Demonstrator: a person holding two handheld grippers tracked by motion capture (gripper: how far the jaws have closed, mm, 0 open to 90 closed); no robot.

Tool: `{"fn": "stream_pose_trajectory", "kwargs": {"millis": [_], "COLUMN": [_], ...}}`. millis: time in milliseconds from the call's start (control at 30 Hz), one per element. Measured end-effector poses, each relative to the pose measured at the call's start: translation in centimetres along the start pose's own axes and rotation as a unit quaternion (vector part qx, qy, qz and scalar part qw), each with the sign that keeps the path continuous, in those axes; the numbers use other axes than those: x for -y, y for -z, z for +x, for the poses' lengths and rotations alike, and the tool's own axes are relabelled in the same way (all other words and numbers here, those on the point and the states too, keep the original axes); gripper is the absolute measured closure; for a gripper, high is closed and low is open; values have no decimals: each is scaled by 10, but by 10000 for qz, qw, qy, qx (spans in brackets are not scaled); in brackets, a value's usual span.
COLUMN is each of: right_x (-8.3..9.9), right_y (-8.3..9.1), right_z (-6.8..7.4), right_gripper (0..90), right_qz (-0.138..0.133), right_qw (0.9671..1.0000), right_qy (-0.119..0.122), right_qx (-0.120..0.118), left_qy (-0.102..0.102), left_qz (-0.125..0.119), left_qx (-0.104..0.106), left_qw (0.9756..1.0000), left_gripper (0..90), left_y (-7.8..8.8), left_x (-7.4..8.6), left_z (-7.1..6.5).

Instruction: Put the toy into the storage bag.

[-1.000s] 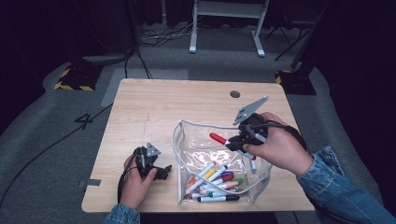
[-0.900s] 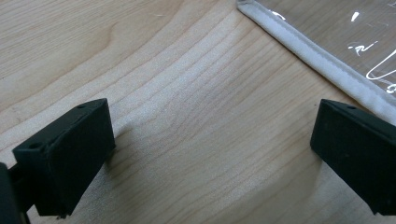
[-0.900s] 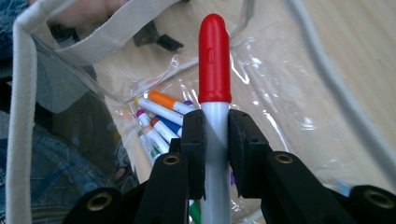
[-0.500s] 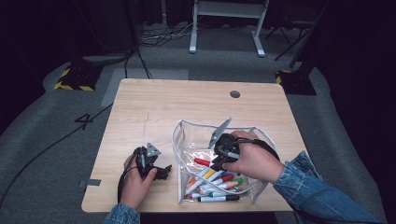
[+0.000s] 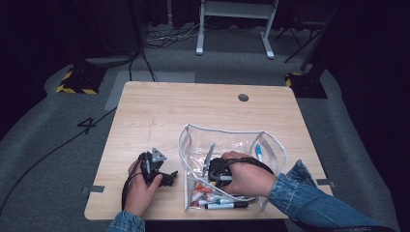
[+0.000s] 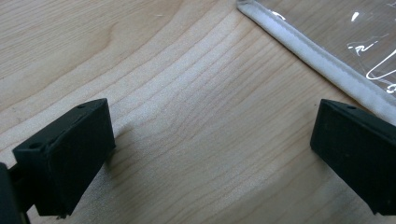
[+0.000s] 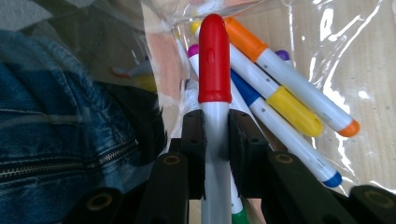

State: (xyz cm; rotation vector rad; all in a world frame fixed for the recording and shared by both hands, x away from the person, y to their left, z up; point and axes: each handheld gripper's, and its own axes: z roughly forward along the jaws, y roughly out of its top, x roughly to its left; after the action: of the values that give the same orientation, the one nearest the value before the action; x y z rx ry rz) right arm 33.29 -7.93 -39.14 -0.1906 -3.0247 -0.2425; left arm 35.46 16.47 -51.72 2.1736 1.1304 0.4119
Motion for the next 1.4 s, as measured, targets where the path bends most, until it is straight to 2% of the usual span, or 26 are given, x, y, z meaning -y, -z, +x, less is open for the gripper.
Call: {"fn": "stream_pose_trajectory", "kwargs": {"millis": [100, 133, 167, 233, 300, 367, 400, 467, 567, 667, 700, 833, 900, 1000, 1100, 1200, 1267, 1333, 1400], "right_x": [0, 1, 2, 4, 6, 8, 9, 12, 19, 32, 36, 59, 71, 90, 112, 135, 149, 160, 169], "right_y": [-5, -6, -7, -2, 8, 22, 30, 47, 73, 98, 103, 125, 134, 143, 149, 150, 147, 140, 129], "right_z": [0, -2, -3, -7, -8, -8, -8, -8, -12, -17, -19, -32, -40, -53, -66, -81, -91, -99, -107], "right_gripper": [765, 711, 623, 557, 493, 466, 455, 447, 452, 462, 462, 462, 461, 464, 466, 471, 467, 458, 444], "right_qz": [108, 82, -126, -321, -593, -1035, -1230, -1599, -2079, -2397, -2466, -2723, -2886, -3006, -3030, -3164, -3137, -3076, -2983], "right_qw": [9999, 9999, 9999, 9989, 9976, 9938, 9913, 9849, 9733, 9615, 9585, 9435, 9338, 9214, 9045, 8864, 8810, 8780, 8770], "right_qy": [4, 23, 55, 183, 22, -185, -189, -246, -347, -573, -637, -1085, -1383, -1717, -2151, -2582, -2788, -2991, -3165], "right_qx": [-80, -78, 37, 297, 345, 367, 425, 617, 910, 1217, 1279, 1547, 1599, 1765, 2092, 2179, 2184, 2121, 2044], "left_qy": [0, 0, 1, -1, 0, 2, 0, 3, 1, 2, 0, 1, -1, 0, -2, -15, -1, 1, 0], "left_qz": [0, -1, -1, 0, -1, -2, -1, -1, -2, -1, 0, -3, -4, -4, -4, 5, -2, -2, -2], "left_qx": [0, 1, 0, 0, 0, 1, 0, 0, -1, 0, 0, 0, -2, -2, -2, 0, 0, -1, 0], "left_qw": [10000, 10000, 10000, 10000, 10000, 10000, 10000, 10000, 10000, 10000, 10000, 10000, 10000, 10000, 10000, 10000, 10000, 10000, 10000], "left_gripper": [0, 0, 0, 0, 0, 0, 0, 0, 0, 0, 0, 0, 0, 0, 0, 1, 0, 0, 0], "left_y": [0, 0, 0, 0, 0, 0, 0, 0, 0, 0, 0, 0, 0, 0, 0, 0, 0, 0, 0], "left_x": [0, 0, 0, 0, 0, 0, 0, 0, 0, 0, 0, 0, 0, 0, 0, 0, 0, 0, 0], "left_z": [0, 0, 0, 0, 0, 0, 0, 0, 0, 0, 0, 0, 0, 0, 0, 0, 0, 0, 0]}}
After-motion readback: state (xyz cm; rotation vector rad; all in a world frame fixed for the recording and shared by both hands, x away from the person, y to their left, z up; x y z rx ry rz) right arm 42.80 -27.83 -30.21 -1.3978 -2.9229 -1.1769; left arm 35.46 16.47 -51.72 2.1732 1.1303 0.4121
